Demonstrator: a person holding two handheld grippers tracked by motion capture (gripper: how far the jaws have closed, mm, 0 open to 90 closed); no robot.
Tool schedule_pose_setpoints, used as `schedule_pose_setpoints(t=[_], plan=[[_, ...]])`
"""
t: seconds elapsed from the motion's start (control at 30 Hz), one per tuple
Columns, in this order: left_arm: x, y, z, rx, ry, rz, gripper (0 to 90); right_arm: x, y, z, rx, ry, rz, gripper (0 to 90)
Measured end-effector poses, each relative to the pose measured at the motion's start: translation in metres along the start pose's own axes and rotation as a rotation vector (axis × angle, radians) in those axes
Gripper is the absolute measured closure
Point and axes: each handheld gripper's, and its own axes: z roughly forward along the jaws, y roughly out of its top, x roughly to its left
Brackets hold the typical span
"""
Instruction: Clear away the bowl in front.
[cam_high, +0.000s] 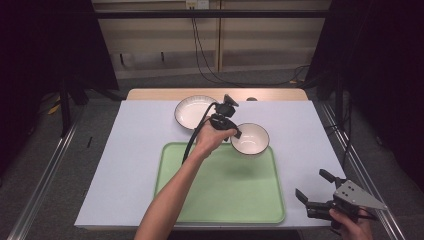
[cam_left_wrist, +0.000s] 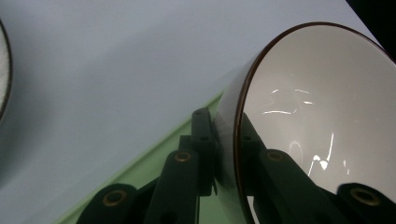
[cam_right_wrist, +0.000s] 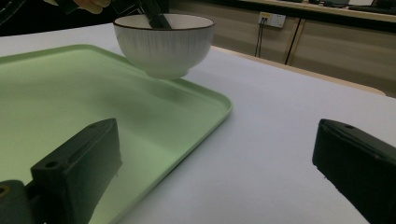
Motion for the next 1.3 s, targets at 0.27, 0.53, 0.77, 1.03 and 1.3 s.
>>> schedule_pose_setpoints(t=[0.27, 0.53, 0.77, 1.03, 1.3], plan=[[-0.005, -0.002, 0.015, 0.023, -0.019, -0.012, 82.8, 0.001, -0.001, 0.0, 0.018, 0.008, -0.005, 1.0], [-0.008, -0.002, 0.029, 0.055, -0.034, -0.001, 82.8, 0.001, -0.001, 0.001, 0.022, 0.017, -0.002, 1.5], [-0.012, 0.0, 0.041, 0.069, -0.029, 0.001, 82.7, 0.001, -0.001, 0.001, 0.015, 0.009, 0.0, 1.8], [-0.01, 0.0, 0.052, 0.082, -0.018, -0.006, 82.7, 0.0, -0.001, 0.0, 0.015, 0.002, 0.0, 2.7], [-0.014, 0.0, 0.053, 0.068, 0.012, 0.005, 82.6, 0.0, -0.001, 0.0, 0.014, 0.001, 0.0, 2.9]])
